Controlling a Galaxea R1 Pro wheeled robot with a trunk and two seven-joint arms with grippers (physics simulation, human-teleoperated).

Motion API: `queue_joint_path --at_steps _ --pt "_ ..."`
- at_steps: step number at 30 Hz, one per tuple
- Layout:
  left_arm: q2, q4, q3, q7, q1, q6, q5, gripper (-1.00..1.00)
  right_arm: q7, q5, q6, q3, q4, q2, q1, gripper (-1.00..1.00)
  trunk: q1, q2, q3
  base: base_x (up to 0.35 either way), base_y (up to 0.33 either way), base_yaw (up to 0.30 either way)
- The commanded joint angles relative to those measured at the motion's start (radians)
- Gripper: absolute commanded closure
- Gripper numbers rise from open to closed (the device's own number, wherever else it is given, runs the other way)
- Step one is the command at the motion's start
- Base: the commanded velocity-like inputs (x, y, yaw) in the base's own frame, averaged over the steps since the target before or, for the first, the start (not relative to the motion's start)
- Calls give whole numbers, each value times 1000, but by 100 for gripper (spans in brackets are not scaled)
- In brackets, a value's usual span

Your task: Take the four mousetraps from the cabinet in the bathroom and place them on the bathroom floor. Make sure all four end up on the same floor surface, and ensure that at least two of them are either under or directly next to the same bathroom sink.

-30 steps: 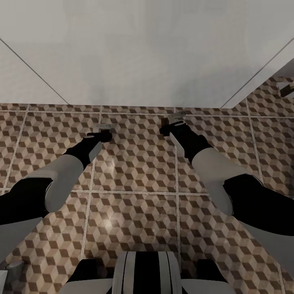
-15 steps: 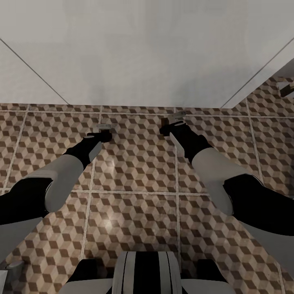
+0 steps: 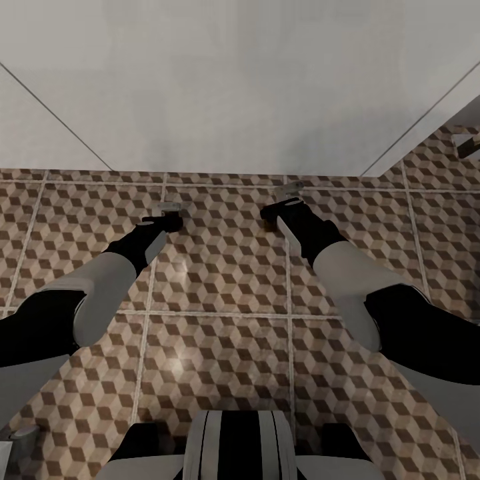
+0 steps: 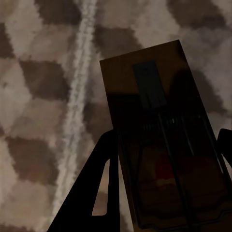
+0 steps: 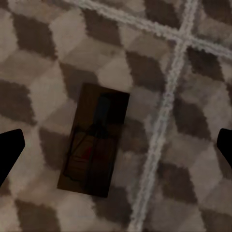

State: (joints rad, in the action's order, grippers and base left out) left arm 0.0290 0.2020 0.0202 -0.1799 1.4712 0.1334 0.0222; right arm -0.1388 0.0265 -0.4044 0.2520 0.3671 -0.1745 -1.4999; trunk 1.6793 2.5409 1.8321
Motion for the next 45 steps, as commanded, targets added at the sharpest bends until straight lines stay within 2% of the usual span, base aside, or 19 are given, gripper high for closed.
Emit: queue_joint_path --at_steps 1,29,30,45 --pt "0 1 3 -6 0 6 1 100 -4 3 -7 4 1 0 0 -100 0 0 0 0 0 0" --pt "0 1 4 -5 0 6 1 100 -2 3 -7 4 0 0 0 -100 0 0 0 0 0 0" --pt "0 1 4 -5 0 5 1 -100 -2 3 -7 4 0 0 0 -100 0 0 0 0 0 0" --pt "0 2 4 -6 -14 5 -1 -100 -2 3 -7 4 0 0 0 -100 0 0 0 0 0 0"
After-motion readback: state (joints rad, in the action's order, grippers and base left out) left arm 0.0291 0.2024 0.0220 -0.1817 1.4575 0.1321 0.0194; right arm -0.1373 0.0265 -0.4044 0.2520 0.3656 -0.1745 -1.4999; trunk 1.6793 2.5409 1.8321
